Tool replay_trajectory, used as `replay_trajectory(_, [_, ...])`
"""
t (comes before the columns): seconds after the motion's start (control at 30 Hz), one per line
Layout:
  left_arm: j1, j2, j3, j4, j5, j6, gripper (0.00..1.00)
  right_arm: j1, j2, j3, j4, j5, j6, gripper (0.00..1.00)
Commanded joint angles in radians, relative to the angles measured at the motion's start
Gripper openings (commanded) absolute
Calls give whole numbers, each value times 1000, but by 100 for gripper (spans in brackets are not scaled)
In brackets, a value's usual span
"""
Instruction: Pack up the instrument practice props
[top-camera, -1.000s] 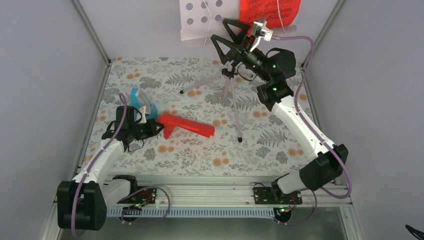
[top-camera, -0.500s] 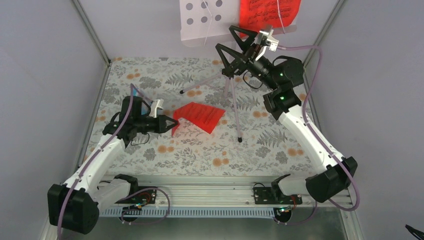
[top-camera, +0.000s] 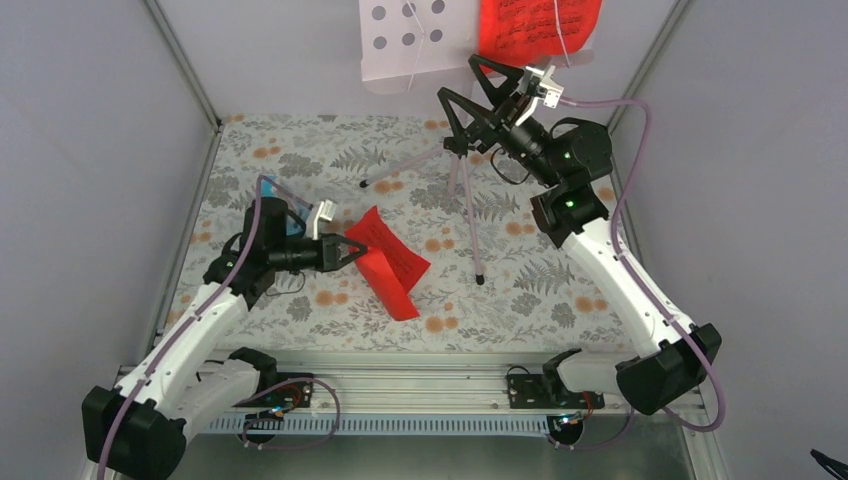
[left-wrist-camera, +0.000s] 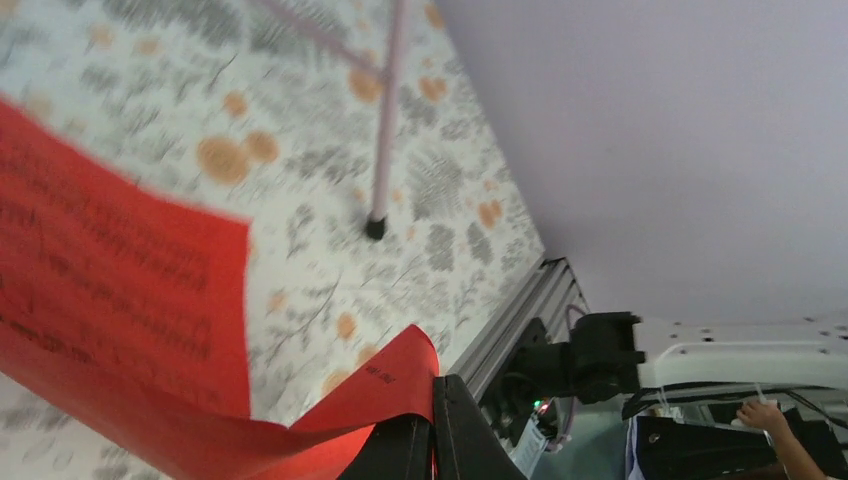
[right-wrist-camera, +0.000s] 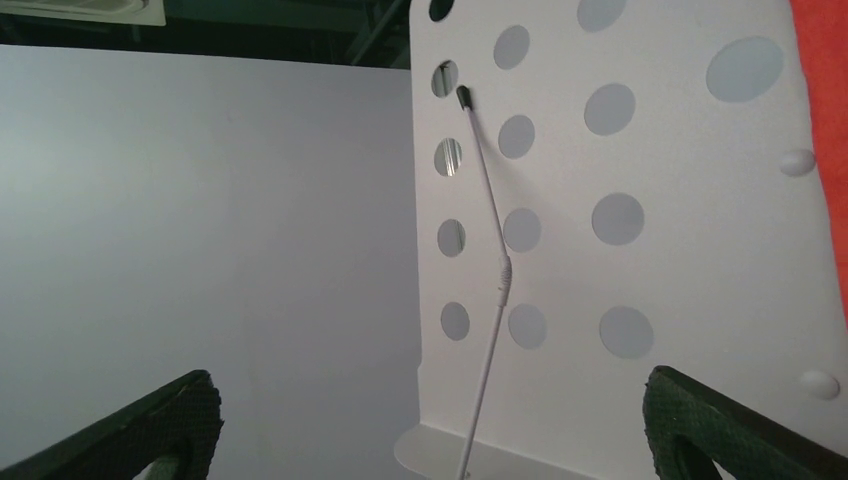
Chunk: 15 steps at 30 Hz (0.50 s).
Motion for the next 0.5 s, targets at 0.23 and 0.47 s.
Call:
replay_trajectory(0.23, [6,41,-161,-103,-344,-15,2,-5,-57,-83,-84,128,-76,100])
replay_trajectory(0.47, [7,101,-189,-155,-517,-28,2,-6,-121,-149,-165,244,-135,100])
